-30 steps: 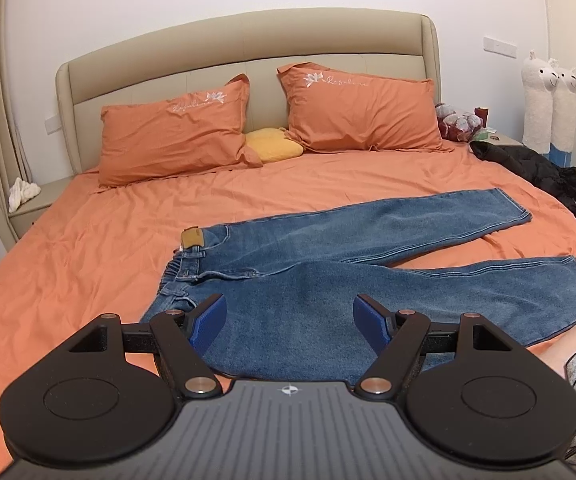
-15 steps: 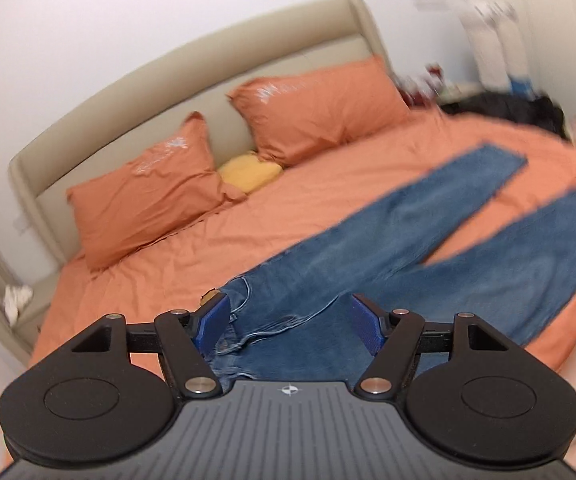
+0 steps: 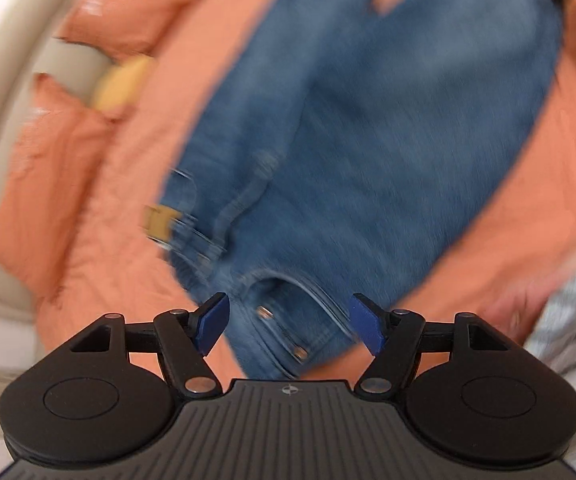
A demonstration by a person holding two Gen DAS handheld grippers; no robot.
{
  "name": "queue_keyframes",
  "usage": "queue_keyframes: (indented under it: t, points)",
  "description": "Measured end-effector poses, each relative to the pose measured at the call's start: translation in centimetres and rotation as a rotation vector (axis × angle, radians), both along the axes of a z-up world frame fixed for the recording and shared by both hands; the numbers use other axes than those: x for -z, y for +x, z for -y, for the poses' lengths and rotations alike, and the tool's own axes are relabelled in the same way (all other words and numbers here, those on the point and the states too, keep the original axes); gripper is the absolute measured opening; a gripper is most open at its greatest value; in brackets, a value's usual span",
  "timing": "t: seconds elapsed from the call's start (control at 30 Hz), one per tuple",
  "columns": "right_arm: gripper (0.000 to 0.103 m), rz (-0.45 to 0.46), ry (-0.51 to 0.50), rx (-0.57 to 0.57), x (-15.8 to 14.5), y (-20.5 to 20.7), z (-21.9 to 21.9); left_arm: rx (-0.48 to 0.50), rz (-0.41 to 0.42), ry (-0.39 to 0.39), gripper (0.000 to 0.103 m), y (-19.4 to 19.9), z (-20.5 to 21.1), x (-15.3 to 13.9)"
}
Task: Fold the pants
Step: 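Grasp the jeans waistband with the left tool while the right tool grasps the hip edge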
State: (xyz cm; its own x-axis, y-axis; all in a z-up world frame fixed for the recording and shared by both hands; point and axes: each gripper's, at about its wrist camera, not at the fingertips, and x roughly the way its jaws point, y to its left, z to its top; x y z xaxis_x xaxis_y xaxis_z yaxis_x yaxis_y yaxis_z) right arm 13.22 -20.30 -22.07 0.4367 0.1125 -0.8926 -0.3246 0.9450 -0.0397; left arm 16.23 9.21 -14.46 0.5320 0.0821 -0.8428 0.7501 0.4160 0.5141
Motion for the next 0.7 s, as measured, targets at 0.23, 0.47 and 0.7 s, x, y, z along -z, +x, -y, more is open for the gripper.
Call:
queue_keyframes:
  t: [0.23,0.47,0.7]
  points:
    - [0.053,-0.134,-0.081,-0.097,3.2,1.6,-1.9,0.079,-0.097,0.09,0.081,0.6,-0.5,6.1]
    - [0.06,-0.23,-0.15,-0.158,5.6,2.5,-3.5,0.102,-0.11,0.094,0.091,1.4,-0.2,8.5]
    - [0.061,-0.227,-0.24,-0.209,7.1,2.2,-5.6,0.045,-0.091,0.042,0.103,2.4,-0.9,8.6]
